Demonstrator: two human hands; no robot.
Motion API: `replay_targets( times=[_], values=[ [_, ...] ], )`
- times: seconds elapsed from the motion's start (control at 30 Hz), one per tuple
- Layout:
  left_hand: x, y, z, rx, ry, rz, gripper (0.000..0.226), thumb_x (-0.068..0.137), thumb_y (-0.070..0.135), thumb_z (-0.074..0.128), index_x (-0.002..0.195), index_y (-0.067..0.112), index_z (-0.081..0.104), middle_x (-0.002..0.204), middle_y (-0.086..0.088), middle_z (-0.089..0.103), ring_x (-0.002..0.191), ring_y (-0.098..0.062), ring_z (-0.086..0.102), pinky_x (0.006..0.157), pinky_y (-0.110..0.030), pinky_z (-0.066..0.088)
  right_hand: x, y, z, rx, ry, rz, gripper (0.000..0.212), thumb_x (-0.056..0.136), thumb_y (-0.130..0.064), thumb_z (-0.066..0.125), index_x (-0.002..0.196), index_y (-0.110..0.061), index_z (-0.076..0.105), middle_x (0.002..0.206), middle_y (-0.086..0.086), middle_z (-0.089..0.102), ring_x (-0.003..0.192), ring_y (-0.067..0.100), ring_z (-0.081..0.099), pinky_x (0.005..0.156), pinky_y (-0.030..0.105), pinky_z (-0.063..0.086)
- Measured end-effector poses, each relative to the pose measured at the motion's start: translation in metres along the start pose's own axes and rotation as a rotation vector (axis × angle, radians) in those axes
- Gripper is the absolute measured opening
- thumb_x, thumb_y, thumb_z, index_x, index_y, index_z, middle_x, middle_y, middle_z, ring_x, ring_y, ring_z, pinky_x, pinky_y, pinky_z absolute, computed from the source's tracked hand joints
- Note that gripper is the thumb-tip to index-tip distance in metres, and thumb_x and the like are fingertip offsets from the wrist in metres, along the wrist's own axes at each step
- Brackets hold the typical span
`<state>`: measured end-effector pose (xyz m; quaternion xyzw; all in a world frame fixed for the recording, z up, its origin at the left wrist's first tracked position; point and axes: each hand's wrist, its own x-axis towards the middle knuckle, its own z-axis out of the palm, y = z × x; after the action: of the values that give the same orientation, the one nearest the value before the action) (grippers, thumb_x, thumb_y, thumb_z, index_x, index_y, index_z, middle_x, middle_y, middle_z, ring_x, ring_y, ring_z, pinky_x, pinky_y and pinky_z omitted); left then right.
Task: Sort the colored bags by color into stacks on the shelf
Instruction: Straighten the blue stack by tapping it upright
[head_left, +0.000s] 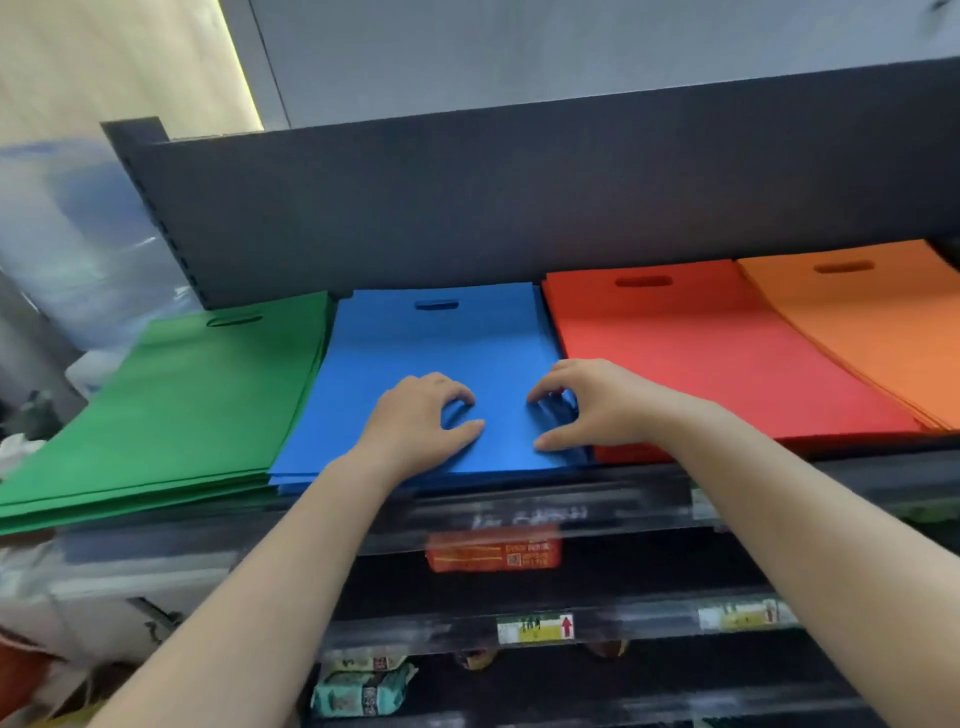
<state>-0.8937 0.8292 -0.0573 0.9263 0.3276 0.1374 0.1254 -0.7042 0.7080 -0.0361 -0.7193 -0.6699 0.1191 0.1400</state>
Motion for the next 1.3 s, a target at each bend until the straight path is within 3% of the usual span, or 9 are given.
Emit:
replay_targets(
  times=[0.23, 0.43, 0.57, 0.67, 0.77, 0.87, 0.93, 1.07, 1.3],
  values=[
    [-0.004, -0.005, 0.002, 0.084, -0.042, 0.094, 0.048, 0.087, 0.055, 0.053, 0.123, 0.024, 0.056, 0.13, 0.005, 0.053, 0.119, -0.02, 0.045, 0.099, -0.034, 0.037, -0.002, 0.002, -0.012, -0.072, -0.203, 0.02, 0.072, 0.066, -0.038, 0.083, 0.13, -0.034, 0.051, 0.129, -0.016, 0.044, 0.119, 0.004, 0.04, 0.104, 0.029, 0.033],
    [-0.003, -0.003, -0.002, 0.068, -0.091, 0.083, 0.056, 0.085, 0.065, 0.045, 0.122, 0.026, 0.056, 0.129, 0.006, 0.053, 0.118, -0.018, 0.043, 0.095, -0.033, 0.036, -0.001, 0.006, -0.003, -0.042, -0.085, -0.025, 0.062, 0.068, -0.037, 0.082, 0.124, -0.027, 0.059, 0.122, -0.008, 0.054, 0.11, 0.009, 0.048, 0.098, 0.028, 0.037],
    [-0.004, -0.001, -0.012, -0.011, -0.187, 0.06, 0.085, 0.063, 0.084, 0.036, 0.123, 0.027, 0.056, 0.13, 0.008, 0.052, 0.12, -0.015, 0.043, 0.093, -0.03, 0.035, 0.006, 0.006, 0.006, -0.04, 0.054, -0.048, 0.053, 0.069, -0.037, 0.082, 0.116, -0.018, 0.065, 0.102, -0.006, 0.056, 0.091, 0.01, 0.048, 0.081, 0.024, 0.037],
    [-0.007, 0.0, -0.019, 0.065, -0.254, 0.077, 0.085, 0.062, 0.083, 0.049, 0.126, 0.028, 0.054, 0.127, 0.011, 0.052, 0.118, -0.015, 0.044, 0.091, -0.031, 0.038, 0.013, 0.004, 0.013, -0.076, 0.167, -0.062, 0.049, 0.07, -0.037, 0.081, 0.11, -0.012, 0.067, 0.094, -0.003, 0.055, 0.089, 0.021, 0.053, 0.073, 0.026, 0.035],
    [-0.003, -0.001, -0.02, 0.059, -0.148, 0.057, 0.024, 0.087, 0.05, 0.058, 0.096, 0.027, 0.061, 0.096, 0.005, 0.062, 0.094, -0.02, 0.054, 0.073, -0.032, 0.04, 0.016, 0.004, 0.014, -0.059, 0.323, -0.045, 0.058, 0.068, -0.033, 0.084, 0.113, -0.003, 0.064, 0.099, 0.006, 0.058, 0.094, 0.024, 0.055, 0.075, 0.023, 0.033],
    [0.004, -0.008, -0.023, -0.099, -0.085, -0.045, 0.037, 0.095, 0.033, 0.051, 0.063, 0.021, 0.036, 0.06, 0.004, 0.04, 0.061, -0.018, 0.038, 0.056, -0.031, 0.026, 0.01, 0.008, 0.002, 0.151, 0.472, -0.028, 0.063, 0.063, -0.024, 0.088, 0.113, -0.005, 0.056, 0.105, 0.007, 0.054, 0.096, 0.02, 0.052, 0.08, 0.024, 0.041],
    [0.007, -0.015, -0.025, -0.305, -0.051, -0.137, 0.039, 0.094, 0.029, 0.051, 0.064, 0.02, 0.028, 0.059, 0.004, 0.031, 0.058, -0.016, 0.027, 0.056, -0.032, 0.02, 0.003, 0.017, -0.009, 0.18, 0.319, -0.018, 0.071, 0.059, -0.023, 0.089, 0.118, -0.013, 0.051, 0.11, 0.0, 0.052, 0.103, 0.015, 0.049, 0.086, 0.022, 0.039],
    [0.009, -0.023, -0.021, -0.458, -0.049, -0.21, 0.023, 0.093, 0.029, 0.051, 0.077, 0.016, 0.041, 0.069, 0.0, 0.035, 0.066, -0.017, 0.029, 0.059, -0.032, 0.021, 0.002, 0.02, -0.015, -0.16, -0.118, 0.009, 0.076, 0.058, -0.037, 0.088, 0.125, -0.025, 0.053, 0.112, -0.013, 0.042, 0.107, 0.006, 0.036, 0.088, 0.02, 0.029],
    [0.01, -0.024, -0.022, -0.514, -0.08, -0.195, 0.013, 0.092, 0.033, 0.052, 0.089, 0.021, 0.047, 0.085, -0.005, 0.042, 0.078, -0.016, 0.036, 0.07, -0.033, 0.025, 0.009, 0.011, -0.012, -0.203, -0.276, 0.006, 0.089, 0.06, -0.051, 0.082, 0.138, -0.034, 0.042, 0.132, -0.011, 0.041, 0.12, 0.013, 0.043, 0.1, 0.032, 0.037]
  ],
)
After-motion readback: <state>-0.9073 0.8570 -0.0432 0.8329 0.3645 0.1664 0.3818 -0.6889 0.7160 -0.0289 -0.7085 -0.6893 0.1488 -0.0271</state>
